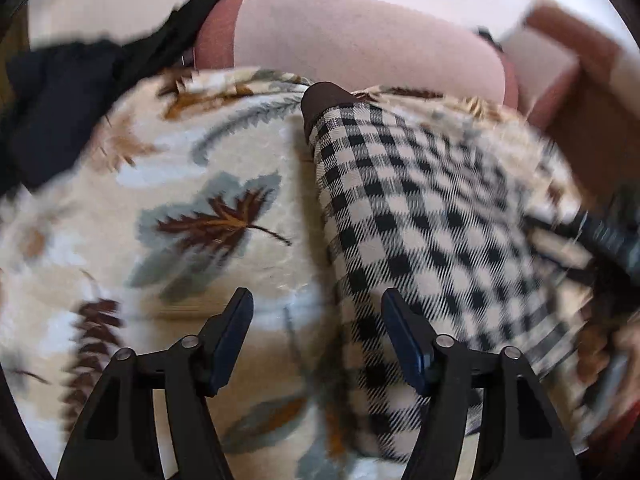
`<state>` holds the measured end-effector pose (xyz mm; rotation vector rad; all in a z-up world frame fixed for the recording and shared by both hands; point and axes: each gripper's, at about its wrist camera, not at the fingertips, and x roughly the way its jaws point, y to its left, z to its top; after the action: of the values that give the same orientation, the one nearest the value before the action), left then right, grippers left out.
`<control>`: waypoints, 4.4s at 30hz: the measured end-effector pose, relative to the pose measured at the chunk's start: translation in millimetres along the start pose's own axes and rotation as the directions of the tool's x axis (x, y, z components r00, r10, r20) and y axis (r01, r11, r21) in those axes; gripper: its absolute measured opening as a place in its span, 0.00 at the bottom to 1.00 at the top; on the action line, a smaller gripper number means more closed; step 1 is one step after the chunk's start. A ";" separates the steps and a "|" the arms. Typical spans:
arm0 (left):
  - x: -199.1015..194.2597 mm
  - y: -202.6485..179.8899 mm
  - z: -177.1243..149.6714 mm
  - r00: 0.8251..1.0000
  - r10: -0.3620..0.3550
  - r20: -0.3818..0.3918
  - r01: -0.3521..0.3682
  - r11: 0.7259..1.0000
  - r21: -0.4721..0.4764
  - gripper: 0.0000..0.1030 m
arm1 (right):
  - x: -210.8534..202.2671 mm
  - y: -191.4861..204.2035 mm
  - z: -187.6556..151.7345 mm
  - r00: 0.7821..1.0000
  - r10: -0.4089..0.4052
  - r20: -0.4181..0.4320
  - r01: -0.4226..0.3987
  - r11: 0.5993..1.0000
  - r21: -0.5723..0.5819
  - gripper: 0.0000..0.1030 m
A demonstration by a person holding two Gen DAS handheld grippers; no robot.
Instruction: Fold large clothes
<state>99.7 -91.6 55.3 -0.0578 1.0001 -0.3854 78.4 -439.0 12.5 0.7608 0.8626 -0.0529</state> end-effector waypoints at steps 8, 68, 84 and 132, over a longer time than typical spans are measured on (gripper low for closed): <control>54.5 25.1 24.6 0.927 -0.365 -0.084 0.340 0.915 -0.217 0.77 | 26.7 -14.4 0.4 0.987 0.144 -0.073 -0.138 0.988 0.075 0.81; -36.1 77.5 -103.9 0.996 -0.050 -0.072 0.036 0.983 -0.182 0.69 | -46.5 87.2 -153.5 0.948 -0.317 -0.013 0.281 0.857 -0.432 0.56; -198.3 25.6 -165.4 0.785 0.377 0.491 -0.381 0.919 -0.096 0.90 | -137.0 114.4 -227.8 0.941 -0.242 0.235 0.308 0.900 -0.307 0.59; -135.8 1.8 -204.1 0.961 0.247 0.123 -0.251 0.968 0.012 0.91 | -115.5 113.0 -280.5 0.875 -0.404 0.268 0.481 0.787 -0.385 0.67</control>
<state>-134.0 -17.4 53.6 0.0688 0.8692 -0.1625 -147.5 -209.4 45.1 0.1055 0.8322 -0.3298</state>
